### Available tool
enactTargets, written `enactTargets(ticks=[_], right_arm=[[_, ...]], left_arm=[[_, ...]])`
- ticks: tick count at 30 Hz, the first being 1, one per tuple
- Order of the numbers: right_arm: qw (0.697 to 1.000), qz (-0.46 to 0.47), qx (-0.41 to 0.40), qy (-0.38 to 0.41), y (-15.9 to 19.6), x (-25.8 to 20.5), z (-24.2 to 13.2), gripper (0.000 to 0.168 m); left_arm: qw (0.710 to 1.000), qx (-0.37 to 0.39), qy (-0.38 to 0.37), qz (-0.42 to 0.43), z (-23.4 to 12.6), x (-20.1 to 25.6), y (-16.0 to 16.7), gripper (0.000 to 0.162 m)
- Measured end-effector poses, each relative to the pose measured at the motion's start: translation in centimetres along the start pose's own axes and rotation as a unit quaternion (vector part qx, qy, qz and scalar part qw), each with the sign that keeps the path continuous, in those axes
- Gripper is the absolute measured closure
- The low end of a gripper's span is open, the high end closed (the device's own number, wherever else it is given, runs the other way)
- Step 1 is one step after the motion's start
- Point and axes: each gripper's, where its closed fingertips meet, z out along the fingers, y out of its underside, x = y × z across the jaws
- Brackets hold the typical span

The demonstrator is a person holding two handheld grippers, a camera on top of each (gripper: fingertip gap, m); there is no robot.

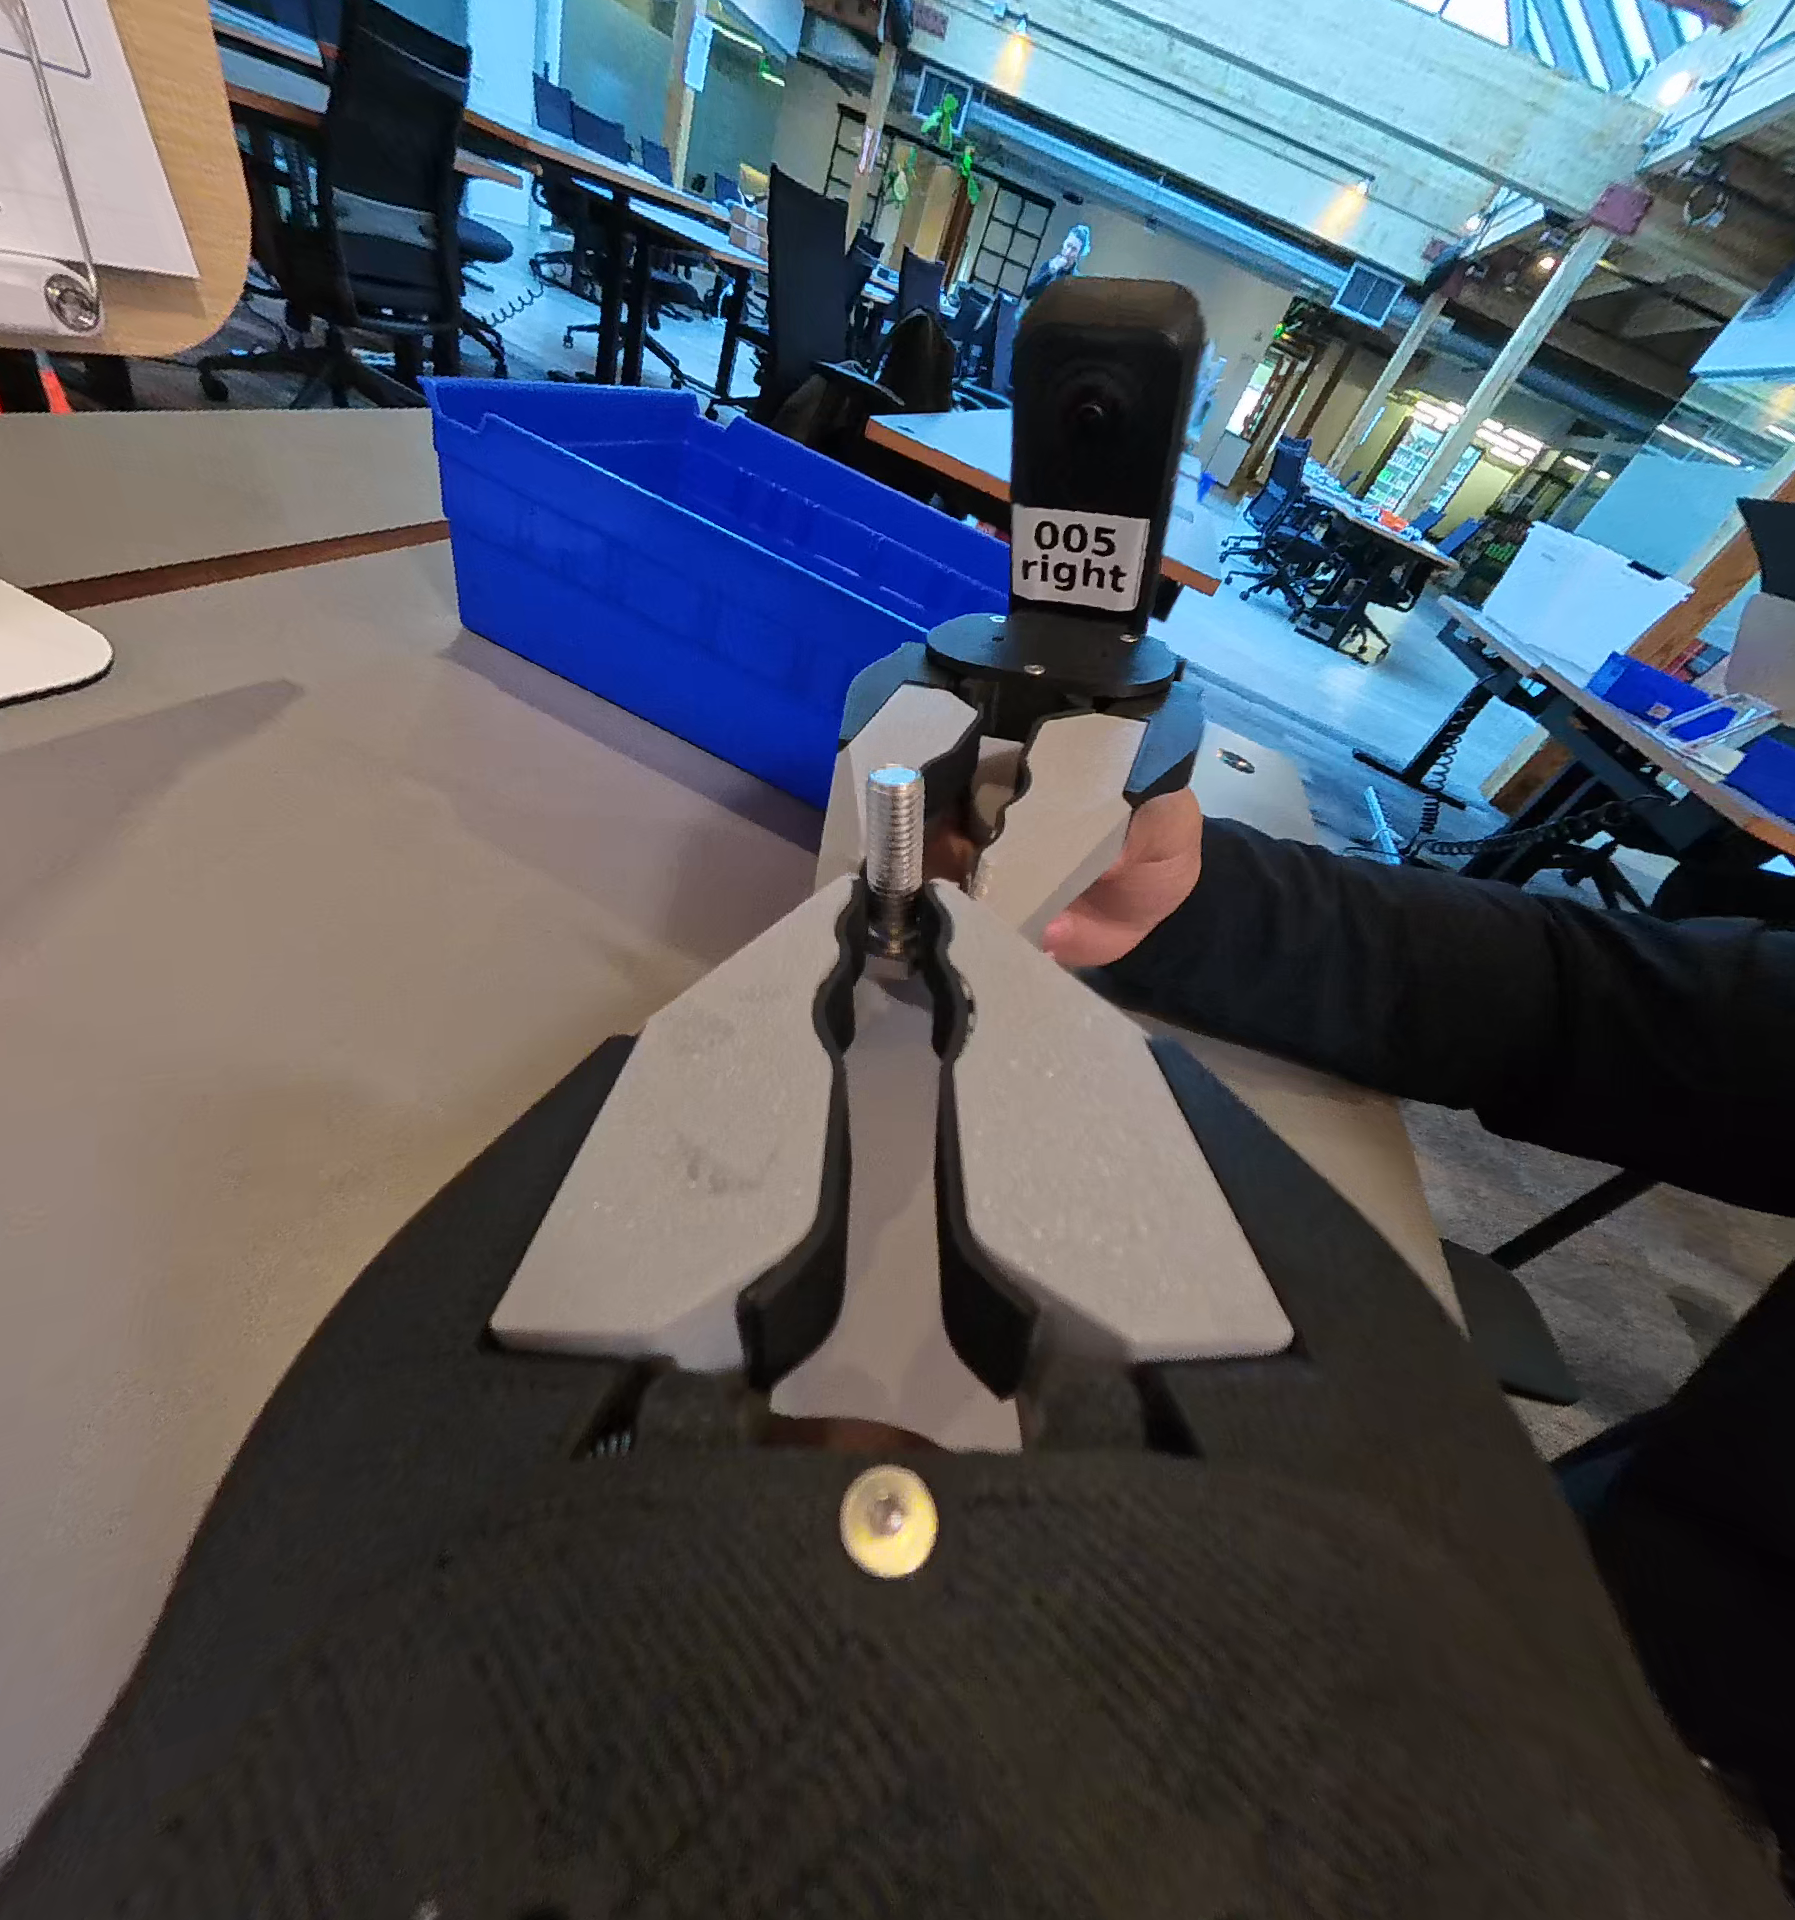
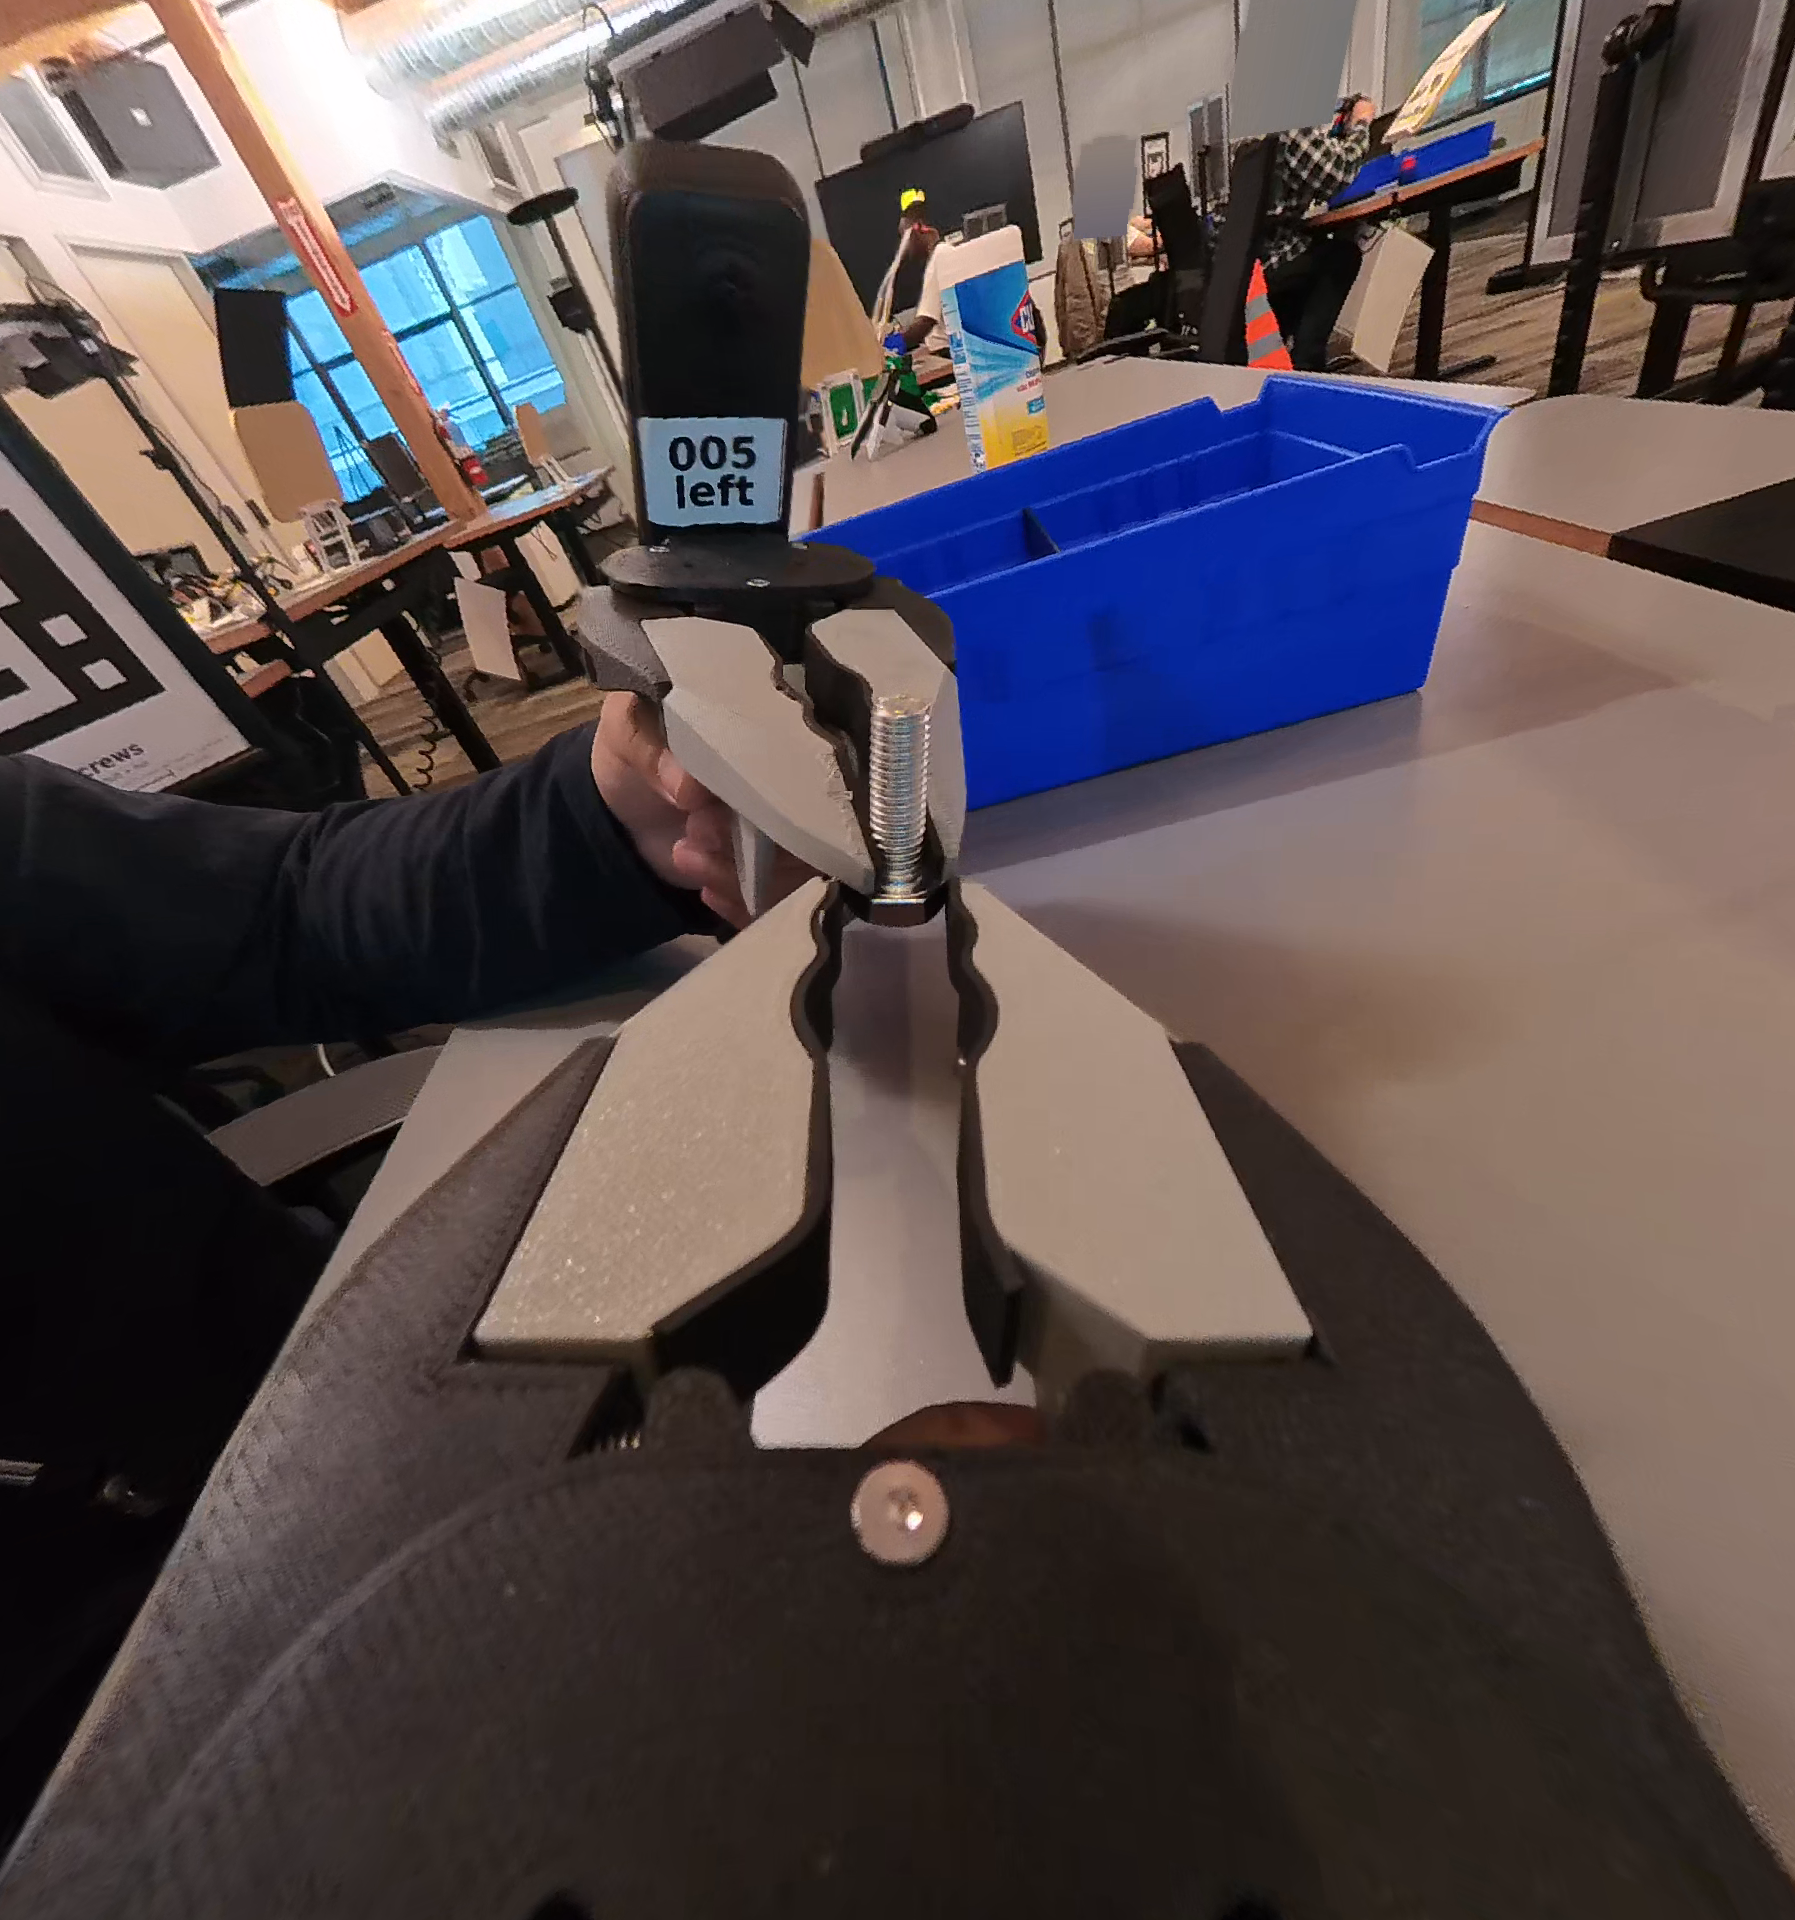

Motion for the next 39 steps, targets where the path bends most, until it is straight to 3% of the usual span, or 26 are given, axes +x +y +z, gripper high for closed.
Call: enactTargets(ticks=[20,26,33,39], right_arm=[[1.0,0.022,0.003,0.005,-0.1,0.3,0.2,0.145],[0.994,-0.018,-0.079,0.072,2.7,1.9,1.1,0.142],[0.966,-0.098,-0.196,0.136,6.7,2.4,3.0,0.135],[0.95,-0.135,-0.235,0.153,7.8,2.0,5.4,0.134]], left_arm=[[0.995,0.005,-0.055,0.089,-0.6,-0.6,-0.7,0.155],[0.991,0.036,-0.097,0.089,-1.5,-2.0,-1.9,0.155],[0.987,0.031,-0.123,0.103,-1.7,-2.7,-1.9,0.155],[0.986,0.053,-0.136,0.083,-2.5,-3.0,-2.9,0.155]])
